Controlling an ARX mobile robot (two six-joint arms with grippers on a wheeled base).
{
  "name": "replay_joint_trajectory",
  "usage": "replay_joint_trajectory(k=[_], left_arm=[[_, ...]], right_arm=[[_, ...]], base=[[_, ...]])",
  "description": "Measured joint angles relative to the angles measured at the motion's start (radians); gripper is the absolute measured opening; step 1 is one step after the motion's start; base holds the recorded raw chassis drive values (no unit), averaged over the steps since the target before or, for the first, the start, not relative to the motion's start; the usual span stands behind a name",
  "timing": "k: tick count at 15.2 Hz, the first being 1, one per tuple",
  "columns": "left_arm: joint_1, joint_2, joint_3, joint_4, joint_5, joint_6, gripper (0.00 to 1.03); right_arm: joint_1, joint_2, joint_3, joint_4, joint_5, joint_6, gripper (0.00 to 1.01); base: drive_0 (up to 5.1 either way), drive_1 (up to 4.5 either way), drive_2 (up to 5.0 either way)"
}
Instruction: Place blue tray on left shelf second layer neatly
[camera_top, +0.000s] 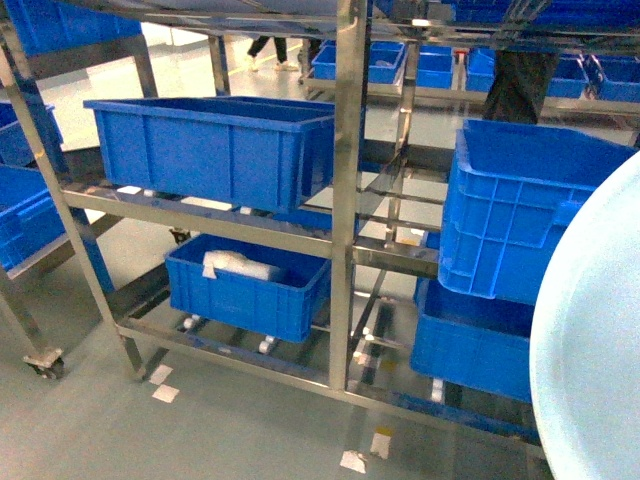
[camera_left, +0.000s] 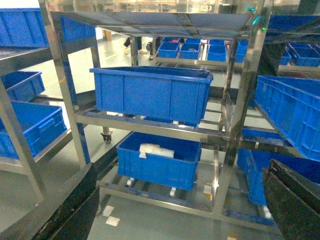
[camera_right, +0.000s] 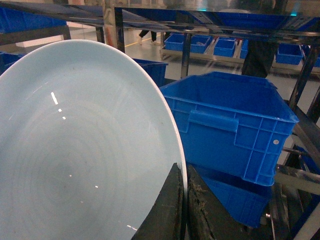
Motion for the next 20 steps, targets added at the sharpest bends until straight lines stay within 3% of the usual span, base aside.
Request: replay_joint_trajectory(k=[14,20], left_arm=[[0.0,0.0,0.0,0.0,0.001,0.0,0.98],[0.002,0.0,0.0,0.001,0.0,0.0,0.98]], right_arm=[[0.0,0.0,0.0,-0.003,0.002,0.0,0.02],[0.002,0.0,0.0,-0.001,0.0,0.0,0.02]], base=[[-1.5,2.79,-5.9],[-1.6,-1.56,-1.6]])
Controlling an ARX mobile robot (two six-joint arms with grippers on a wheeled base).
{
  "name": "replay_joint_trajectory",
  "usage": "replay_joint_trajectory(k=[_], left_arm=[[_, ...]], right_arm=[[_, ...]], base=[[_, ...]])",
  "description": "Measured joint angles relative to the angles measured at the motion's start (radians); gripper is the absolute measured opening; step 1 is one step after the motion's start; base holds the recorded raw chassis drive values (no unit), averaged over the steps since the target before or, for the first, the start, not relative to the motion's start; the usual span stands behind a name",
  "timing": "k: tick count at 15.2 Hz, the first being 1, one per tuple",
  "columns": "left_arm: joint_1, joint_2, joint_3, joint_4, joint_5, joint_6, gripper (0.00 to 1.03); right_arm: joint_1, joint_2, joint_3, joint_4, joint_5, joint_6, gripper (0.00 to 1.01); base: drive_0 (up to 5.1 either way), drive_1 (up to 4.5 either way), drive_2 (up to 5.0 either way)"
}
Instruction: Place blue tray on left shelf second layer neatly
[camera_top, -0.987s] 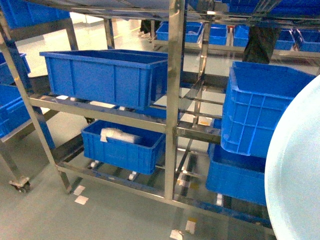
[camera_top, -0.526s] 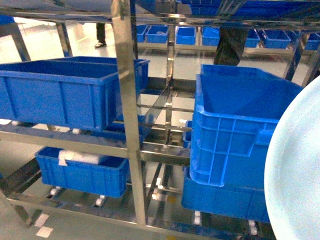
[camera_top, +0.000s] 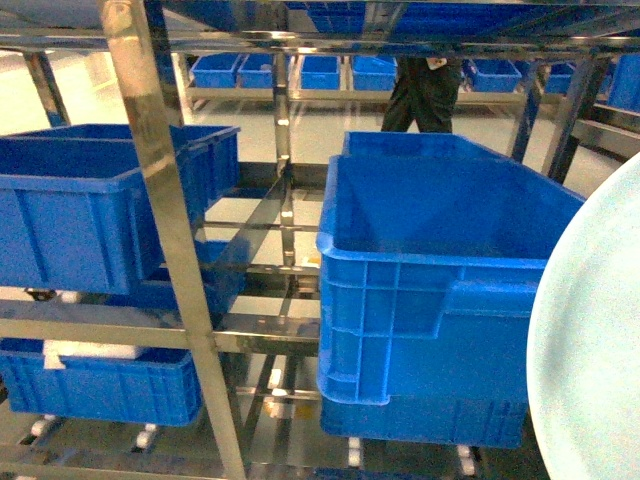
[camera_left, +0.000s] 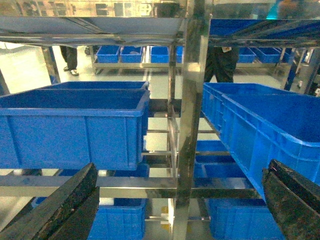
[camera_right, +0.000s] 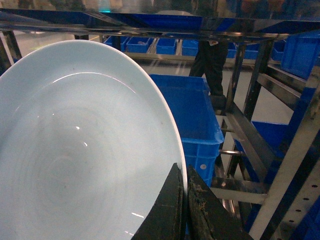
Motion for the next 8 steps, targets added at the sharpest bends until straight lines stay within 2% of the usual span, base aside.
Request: replay_joint_trajectory(k=[2,8], left_arm=[[0.0,0.0,0.0,0.0,0.0,0.0,0.98],[-0.002,0.0,0.0,0.0,-0.001,0.0,0.98]], right_arm=[[0.0,-0.001,0.0,0.0,0.0,0.0,0.02],[-0.002,-0.001,0.0,0.0,0.001,0.0,0.02]], base=[[-2.1,-2.13,-2.1],[-0.3,-0.33,-0.3]])
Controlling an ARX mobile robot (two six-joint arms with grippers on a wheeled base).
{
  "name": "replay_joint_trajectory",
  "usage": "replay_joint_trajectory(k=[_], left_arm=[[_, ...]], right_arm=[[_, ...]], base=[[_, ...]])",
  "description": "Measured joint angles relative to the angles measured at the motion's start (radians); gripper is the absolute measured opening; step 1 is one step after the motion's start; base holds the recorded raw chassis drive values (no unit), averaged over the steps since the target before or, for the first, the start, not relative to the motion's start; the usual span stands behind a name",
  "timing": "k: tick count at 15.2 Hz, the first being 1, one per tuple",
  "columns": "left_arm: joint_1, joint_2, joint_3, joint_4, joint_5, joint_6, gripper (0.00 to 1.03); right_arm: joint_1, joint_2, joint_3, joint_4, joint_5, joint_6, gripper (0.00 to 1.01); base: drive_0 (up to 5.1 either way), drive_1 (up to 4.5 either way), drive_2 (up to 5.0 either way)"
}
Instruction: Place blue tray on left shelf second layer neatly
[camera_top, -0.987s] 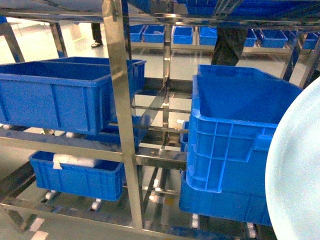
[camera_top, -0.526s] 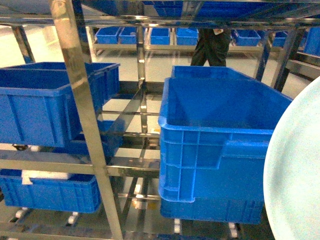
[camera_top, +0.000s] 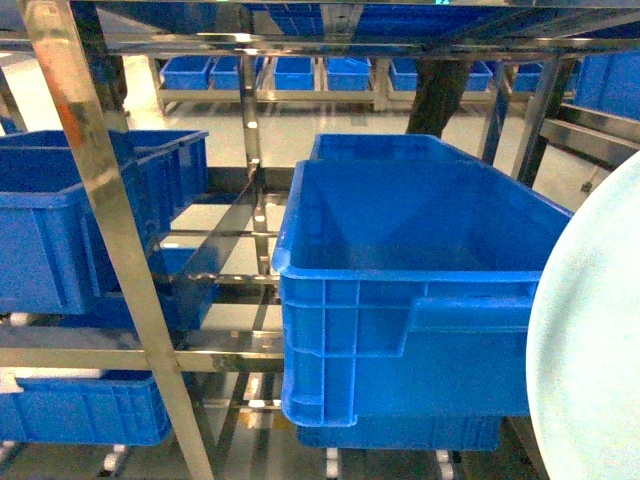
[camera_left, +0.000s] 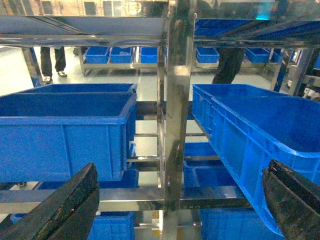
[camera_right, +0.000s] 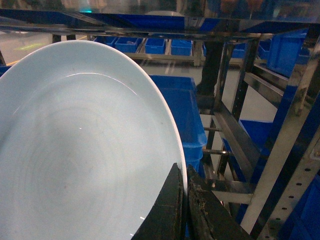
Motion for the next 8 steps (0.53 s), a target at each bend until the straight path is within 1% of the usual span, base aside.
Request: replay_joint_trajectory(k=[8], left_arm=[[0.0,0.0,0.0,-0.001,0.002,0.0,0.98]], right_arm=[[0.0,0.0,0.0,-0.001,0.001,0.0,0.02]], base=[[-0.3,-0.33,-0.3]])
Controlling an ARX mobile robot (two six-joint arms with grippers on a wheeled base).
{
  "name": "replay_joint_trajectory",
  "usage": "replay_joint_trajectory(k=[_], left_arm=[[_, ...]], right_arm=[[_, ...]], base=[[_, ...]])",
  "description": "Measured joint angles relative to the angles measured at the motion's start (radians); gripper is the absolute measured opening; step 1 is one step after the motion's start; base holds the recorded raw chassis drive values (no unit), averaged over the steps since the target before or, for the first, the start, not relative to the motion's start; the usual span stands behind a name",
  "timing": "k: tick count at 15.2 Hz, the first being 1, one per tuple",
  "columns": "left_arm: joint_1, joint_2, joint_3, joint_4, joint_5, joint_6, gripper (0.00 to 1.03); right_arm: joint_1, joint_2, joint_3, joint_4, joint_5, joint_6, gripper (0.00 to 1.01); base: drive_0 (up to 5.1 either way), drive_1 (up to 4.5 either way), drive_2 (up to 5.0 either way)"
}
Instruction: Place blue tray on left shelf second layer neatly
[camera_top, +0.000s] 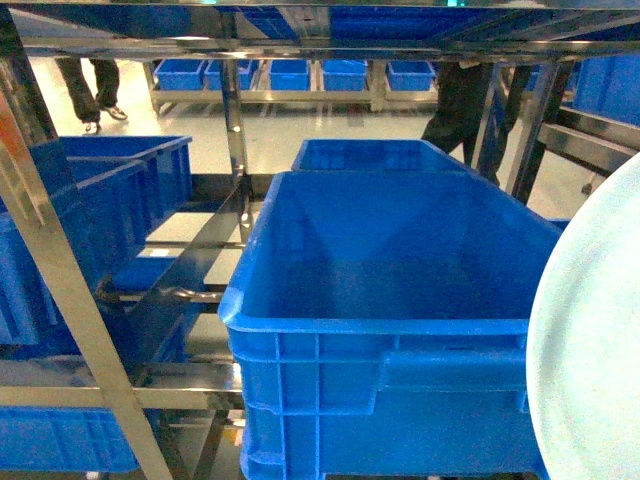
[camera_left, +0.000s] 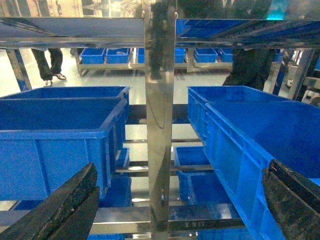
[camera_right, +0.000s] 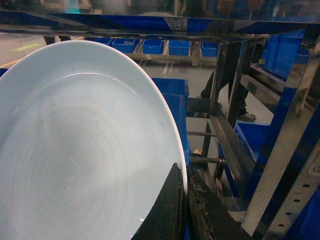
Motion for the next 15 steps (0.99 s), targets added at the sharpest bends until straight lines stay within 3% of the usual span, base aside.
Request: replay_joint_trajectory(k=[3,4,5,6,9,12,15], left_arm=[[0.0,0.0,0.0,0.001,0.0,0.0,0.98],[0.0,0.0,0.0,0.001,0.0,0.0,0.98],[0.0,0.0,0.0,0.001,0.0,0.0,0.98],[0.0,0.0,0.0,0.001,0.0,0.0,0.98],[0.0,0.0,0.0,0.001,0.0,0.0,0.98],[0.0,0.0,0.0,0.001,0.0,0.0,0.98],[0.0,0.0,0.0,0.001,0.0,0.0,0.98]], right_arm=[[0.0,0.0,0.0,0.001,0.0,0.0,0.02],[-0.001,0.068,-0.01,0.13,0.0,0.0,0.02],[-0.016,0.29,0.012,0.357,-0.005,0.002,0.02],[-0.06,0.576,0.066,0.598,-0.031,0.002,0.02],[-0.16,1.129,0.24,0.982,-0.137,0.003,0.02],[-0.183,1.222,0.268,1.011,-0.241,-0.024,0.02],[-0.183,1.205,0.268,1.012,-0.246,-0.029,0.02]], base=[[-0.3,-0.33,-0.3],[-0.3,-0.33,-0.3],[-0.3,-0.33,-0.3],[-0.3,-0.33,-0.3],[-0.3,-0.33,-0.3],[-0.3,-0.33,-0.3],[0.0,0.0,0.0]])
